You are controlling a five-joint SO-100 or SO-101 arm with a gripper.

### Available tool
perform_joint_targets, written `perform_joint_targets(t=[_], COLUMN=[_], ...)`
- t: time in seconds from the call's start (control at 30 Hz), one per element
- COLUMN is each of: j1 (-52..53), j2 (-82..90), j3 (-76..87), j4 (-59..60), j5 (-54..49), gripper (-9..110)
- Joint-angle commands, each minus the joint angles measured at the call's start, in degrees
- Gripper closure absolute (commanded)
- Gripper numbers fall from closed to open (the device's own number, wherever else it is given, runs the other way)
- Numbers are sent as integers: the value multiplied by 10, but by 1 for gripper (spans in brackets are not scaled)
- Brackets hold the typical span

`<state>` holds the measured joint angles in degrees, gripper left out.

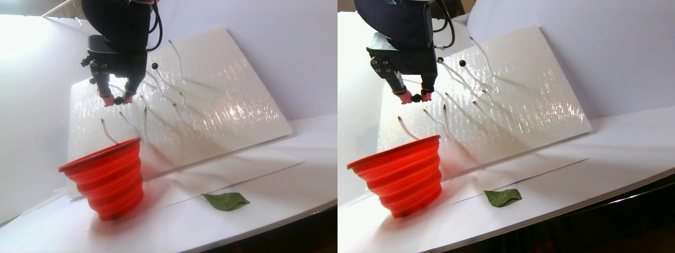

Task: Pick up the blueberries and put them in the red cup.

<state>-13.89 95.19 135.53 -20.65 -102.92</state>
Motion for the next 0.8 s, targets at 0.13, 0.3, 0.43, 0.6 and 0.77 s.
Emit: perform_joint_targets(t=[0.13,0.3,0.43,0.6,0.77], j1=[-28,-36,-45,-55,-59], j2=[91,115,115,88,50], j3=[11,25,37,41,36], j4=[27,54,54,37,6], j5=[11,19,24,34,33], gripper=[91,91,91,91,91])
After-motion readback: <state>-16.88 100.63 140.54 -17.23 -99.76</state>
